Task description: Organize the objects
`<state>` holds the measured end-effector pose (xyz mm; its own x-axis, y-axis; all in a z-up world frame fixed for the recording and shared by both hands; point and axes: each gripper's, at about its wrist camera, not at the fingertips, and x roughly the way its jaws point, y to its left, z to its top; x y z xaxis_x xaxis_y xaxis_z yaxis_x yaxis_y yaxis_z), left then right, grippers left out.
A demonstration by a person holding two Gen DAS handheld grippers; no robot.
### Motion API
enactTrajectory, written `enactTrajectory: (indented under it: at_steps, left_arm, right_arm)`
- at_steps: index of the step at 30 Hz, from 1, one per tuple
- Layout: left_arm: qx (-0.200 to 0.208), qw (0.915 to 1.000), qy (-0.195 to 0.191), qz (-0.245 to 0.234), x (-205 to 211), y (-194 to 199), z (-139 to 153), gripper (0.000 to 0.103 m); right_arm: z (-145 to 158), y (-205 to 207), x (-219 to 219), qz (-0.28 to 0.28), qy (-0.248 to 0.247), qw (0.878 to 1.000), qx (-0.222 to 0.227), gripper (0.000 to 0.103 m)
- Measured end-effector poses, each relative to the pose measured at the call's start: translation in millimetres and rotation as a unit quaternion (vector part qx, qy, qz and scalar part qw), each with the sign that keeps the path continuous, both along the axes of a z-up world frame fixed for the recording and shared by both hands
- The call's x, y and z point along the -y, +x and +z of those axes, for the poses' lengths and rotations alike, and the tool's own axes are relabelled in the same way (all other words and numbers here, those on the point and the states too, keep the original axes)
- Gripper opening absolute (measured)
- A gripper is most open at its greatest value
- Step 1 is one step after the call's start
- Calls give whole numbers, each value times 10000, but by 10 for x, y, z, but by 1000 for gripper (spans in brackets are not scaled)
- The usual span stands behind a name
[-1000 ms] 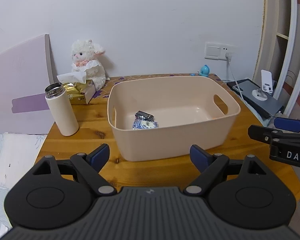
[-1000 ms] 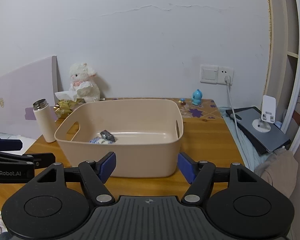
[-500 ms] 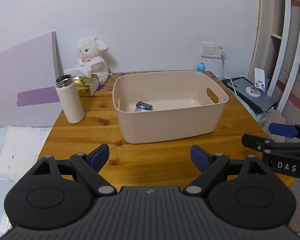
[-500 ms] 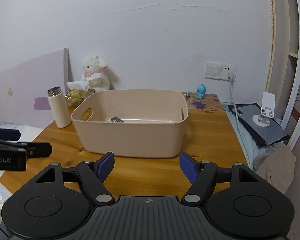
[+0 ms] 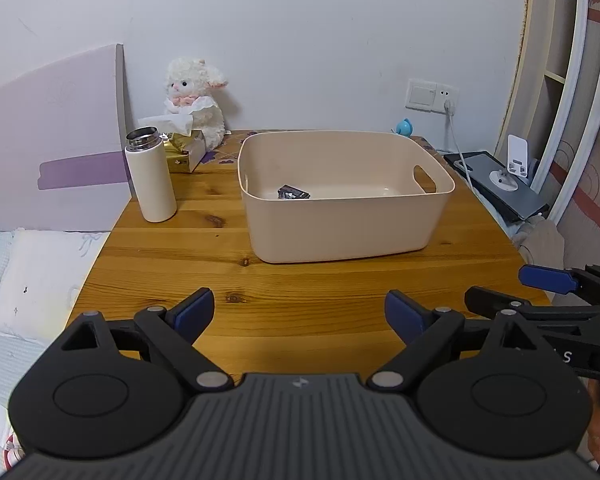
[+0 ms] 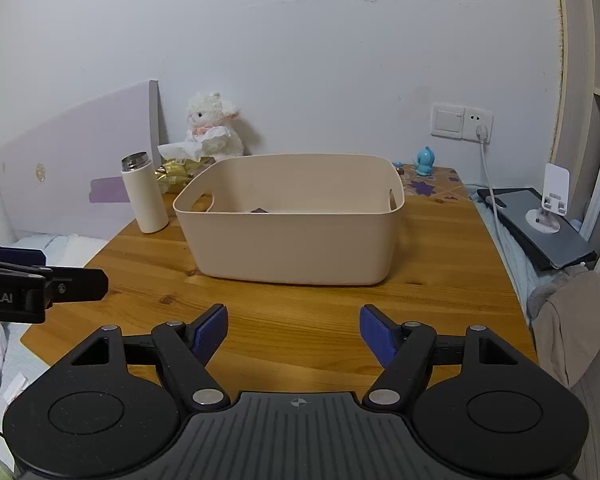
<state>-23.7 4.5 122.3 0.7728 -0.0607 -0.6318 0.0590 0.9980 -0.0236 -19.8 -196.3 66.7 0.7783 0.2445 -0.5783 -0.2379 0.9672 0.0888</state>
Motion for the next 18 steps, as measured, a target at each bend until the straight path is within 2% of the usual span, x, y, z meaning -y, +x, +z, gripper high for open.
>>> enactTrajectory:
  at_steps: [4, 9, 18]
  left_arm:
    - [-4, 10000, -14, 0, -22, -17, 5, 93]
    - [57, 9997, 233, 25, -14, -59, 23, 94]
    - [132, 9996, 230, -38, -14, -110, 67, 97]
  right_arm:
    - [3, 2, -5, 6, 5, 10000, -10, 75]
    - [9, 6, -23, -2, -49, 10000, -19, 75]
    - [-18, 45, -30, -35, -94, 9999, -60, 75]
